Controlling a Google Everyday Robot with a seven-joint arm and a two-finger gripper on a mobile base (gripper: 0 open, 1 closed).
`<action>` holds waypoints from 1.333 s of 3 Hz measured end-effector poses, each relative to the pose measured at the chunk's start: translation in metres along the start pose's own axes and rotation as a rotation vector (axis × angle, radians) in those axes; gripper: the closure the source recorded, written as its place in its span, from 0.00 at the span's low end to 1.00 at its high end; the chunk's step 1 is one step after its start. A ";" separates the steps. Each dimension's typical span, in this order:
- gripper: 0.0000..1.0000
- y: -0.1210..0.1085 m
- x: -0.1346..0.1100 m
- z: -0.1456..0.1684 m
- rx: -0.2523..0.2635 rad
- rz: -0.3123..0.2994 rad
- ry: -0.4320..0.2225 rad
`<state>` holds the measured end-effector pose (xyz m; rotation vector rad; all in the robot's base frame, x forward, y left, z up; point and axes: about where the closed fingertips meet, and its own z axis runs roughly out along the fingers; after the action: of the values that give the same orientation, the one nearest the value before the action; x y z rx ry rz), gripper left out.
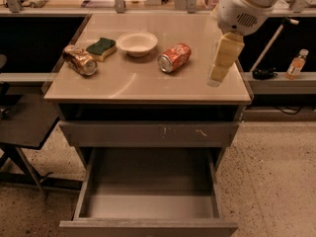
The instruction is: Place coke can into middle drawer
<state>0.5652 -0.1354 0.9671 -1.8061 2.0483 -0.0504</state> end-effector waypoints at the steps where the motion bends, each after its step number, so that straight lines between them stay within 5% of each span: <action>1: 0.00 -0.040 -0.039 0.047 -0.041 -0.047 -0.037; 2: 0.00 -0.071 -0.064 0.094 -0.087 -0.075 -0.052; 3: 0.00 -0.081 -0.068 0.102 -0.081 -0.070 -0.064; 4: 0.00 -0.083 -0.045 0.107 -0.084 -0.022 -0.081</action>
Offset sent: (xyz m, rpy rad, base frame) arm 0.1611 0.1053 -0.0763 0.0383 0.1078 0.1598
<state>0.6816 -0.0801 0.9053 -1.8493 2.0026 0.1025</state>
